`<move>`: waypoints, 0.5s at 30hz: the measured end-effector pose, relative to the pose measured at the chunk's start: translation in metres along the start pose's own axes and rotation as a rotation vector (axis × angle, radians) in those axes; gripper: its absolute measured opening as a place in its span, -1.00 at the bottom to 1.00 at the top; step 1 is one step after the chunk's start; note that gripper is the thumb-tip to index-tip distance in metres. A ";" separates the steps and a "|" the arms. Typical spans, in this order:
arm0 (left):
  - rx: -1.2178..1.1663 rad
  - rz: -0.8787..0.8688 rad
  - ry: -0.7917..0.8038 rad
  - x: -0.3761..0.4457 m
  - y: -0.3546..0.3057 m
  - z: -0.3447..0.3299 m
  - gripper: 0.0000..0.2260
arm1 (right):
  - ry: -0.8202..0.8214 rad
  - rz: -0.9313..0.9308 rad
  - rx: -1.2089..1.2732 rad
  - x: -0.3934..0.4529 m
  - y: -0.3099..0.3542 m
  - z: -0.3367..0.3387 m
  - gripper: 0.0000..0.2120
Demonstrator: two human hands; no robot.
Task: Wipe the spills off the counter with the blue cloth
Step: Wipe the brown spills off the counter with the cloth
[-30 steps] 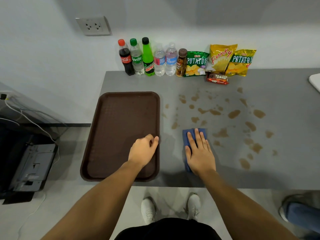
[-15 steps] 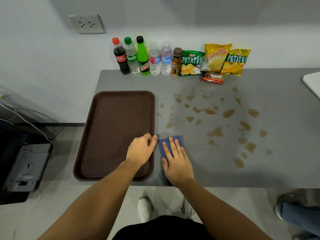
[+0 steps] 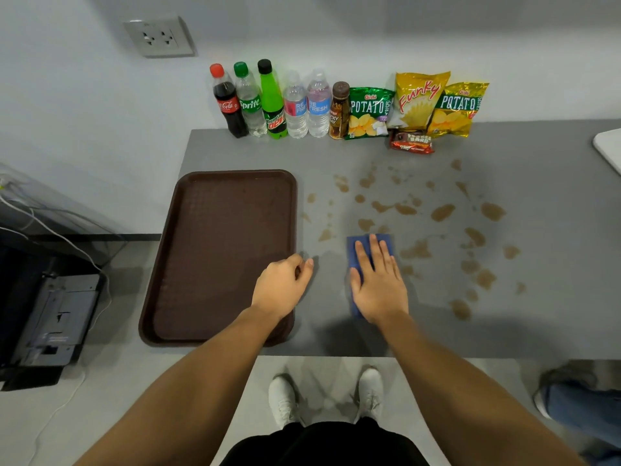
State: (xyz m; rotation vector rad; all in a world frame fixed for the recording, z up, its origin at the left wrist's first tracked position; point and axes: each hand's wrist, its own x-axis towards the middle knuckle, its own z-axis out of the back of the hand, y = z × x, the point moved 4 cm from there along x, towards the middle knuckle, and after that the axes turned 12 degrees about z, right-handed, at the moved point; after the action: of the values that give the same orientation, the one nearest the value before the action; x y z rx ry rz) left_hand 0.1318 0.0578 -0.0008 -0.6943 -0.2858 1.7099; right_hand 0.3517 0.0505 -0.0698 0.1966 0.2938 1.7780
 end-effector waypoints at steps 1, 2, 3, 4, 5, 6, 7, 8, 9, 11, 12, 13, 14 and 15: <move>-0.001 -0.010 0.007 0.000 -0.004 -0.002 -0.60 | -0.005 -0.023 -0.003 -0.008 -0.010 0.002 -0.40; -0.005 -0.022 0.013 -0.001 -0.008 -0.004 -0.60 | -0.004 -0.043 -0.003 -0.016 -0.018 0.004 -0.40; -0.008 -0.035 0.020 -0.001 -0.012 -0.006 -0.60 | 0.003 -0.061 -0.002 -0.025 -0.024 0.004 -0.40; -0.007 -0.046 0.027 -0.001 -0.016 -0.008 -0.61 | 0.011 -0.078 -0.003 -0.034 -0.027 0.004 -0.40; -0.004 -0.052 0.031 -0.001 -0.020 -0.010 -0.61 | 0.019 -0.092 -0.009 -0.043 -0.028 0.003 -0.39; -0.001 -0.056 0.032 -0.001 -0.024 -0.013 -0.62 | 0.025 -0.103 -0.021 -0.051 -0.025 0.001 -0.39; 0.002 -0.061 0.033 -0.001 -0.027 -0.015 -0.62 | 0.031 -0.109 -0.037 -0.058 -0.020 -0.001 -0.38; 0.006 -0.065 0.034 -0.002 -0.030 -0.019 -0.62 | 0.033 -0.104 -0.050 -0.062 -0.014 -0.003 -0.38; 0.010 -0.070 0.034 -0.002 -0.033 -0.022 -0.63 | 0.031 -0.084 -0.055 -0.065 -0.009 -0.005 -0.38; 0.021 -0.081 0.030 -0.003 -0.036 -0.029 -0.63 | 0.025 -0.017 -0.049 -0.064 -0.003 -0.006 -0.39; 0.027 -0.086 0.025 -0.003 -0.038 -0.032 -0.64 | 0.025 0.025 -0.044 -0.061 -0.004 -0.004 -0.40; 0.028 -0.093 0.020 -0.003 -0.039 -0.034 -0.65 | 0.028 0.065 -0.040 -0.057 -0.006 -0.002 -0.40; 0.025 -0.104 0.017 -0.003 -0.041 -0.037 -0.67 | 0.032 0.098 -0.035 -0.052 -0.009 0.000 -0.39; 0.018 -0.120 0.014 -0.003 -0.042 -0.040 -0.70 | 0.037 0.118 -0.024 -0.046 -0.013 0.002 -0.39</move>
State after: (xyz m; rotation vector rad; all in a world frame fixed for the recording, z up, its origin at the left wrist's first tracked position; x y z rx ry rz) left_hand 0.1897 0.0586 -0.0091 -0.6620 -0.2961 1.5912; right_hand 0.3750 0.0085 -0.0703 0.1672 0.2921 1.9025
